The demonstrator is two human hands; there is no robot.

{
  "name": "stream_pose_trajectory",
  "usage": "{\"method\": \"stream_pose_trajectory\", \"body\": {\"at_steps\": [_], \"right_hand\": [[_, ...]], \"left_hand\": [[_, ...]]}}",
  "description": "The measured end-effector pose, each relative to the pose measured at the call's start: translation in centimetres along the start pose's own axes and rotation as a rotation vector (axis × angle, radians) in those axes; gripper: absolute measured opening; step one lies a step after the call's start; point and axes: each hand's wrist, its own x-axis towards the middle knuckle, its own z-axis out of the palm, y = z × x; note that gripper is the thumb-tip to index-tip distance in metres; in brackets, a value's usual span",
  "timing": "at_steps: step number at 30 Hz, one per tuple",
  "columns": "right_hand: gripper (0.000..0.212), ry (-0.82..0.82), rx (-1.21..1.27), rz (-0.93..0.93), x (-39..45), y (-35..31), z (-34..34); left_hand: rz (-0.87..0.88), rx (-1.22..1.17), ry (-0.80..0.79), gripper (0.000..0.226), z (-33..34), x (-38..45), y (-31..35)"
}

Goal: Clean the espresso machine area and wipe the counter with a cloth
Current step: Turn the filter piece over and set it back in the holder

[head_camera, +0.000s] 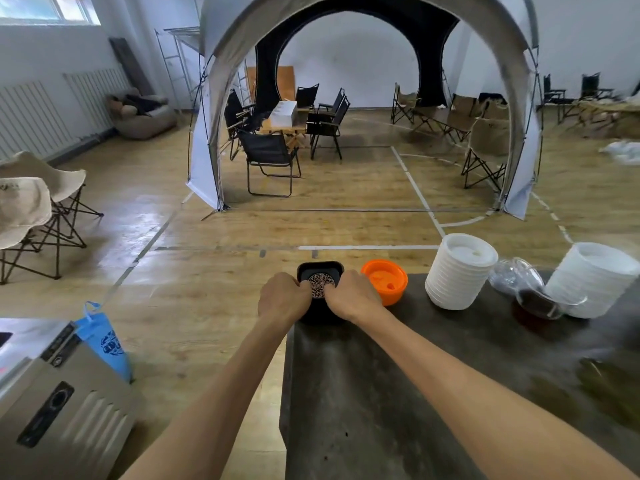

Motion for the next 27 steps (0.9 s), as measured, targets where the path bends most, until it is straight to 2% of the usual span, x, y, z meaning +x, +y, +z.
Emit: {"method": "stream_pose_trajectory", "body": {"at_steps": [9, 12, 15, 18, 21, 23, 27], "right_hand": [[0.043, -0.002, 0.028, 0.004, -0.3, 0.3, -0.5], [0.036, 0.052, 0.067, -0.033, -1.0, 0.7, -1.2], [0.023, 0.104, 0.126, -0.075, -2.3, 1.6, -2.9], [0.029, 0.152, 0.146, -0.097, -4.5, 3.6, -5.7], [0.021, 0.216, 0.199, -0.111, -7.2, 7.4, -8.8], [0.015, 0.236, 0.235, -0.081, -9.3, 11.0, -11.0], [0.017, 0.266, 0.235, -0.045, -13.7, 20.5, -15.2]], "left_hand": [[0.023, 0.107, 0.008, 0.033, 0.1, -1.0, -0.2], [0.108, 0.157, 0.136, 0.03, -0.2, -2.0, 0.5], [0.272, 0.086, 0.222, 0.029, 0.1, -3.4, 2.5], [0.4, 0.04, 0.186, 0.022, 1.6, -5.2, 5.3], [0.486, -0.001, 0.13, 0.019, 4.3, -7.9, 8.0], [0.541, -0.026, 0.081, 0.013, 6.6, -10.4, 9.7], [0.662, -0.072, -0.058, 0.009, 12.8, -17.3, 12.5]]}}
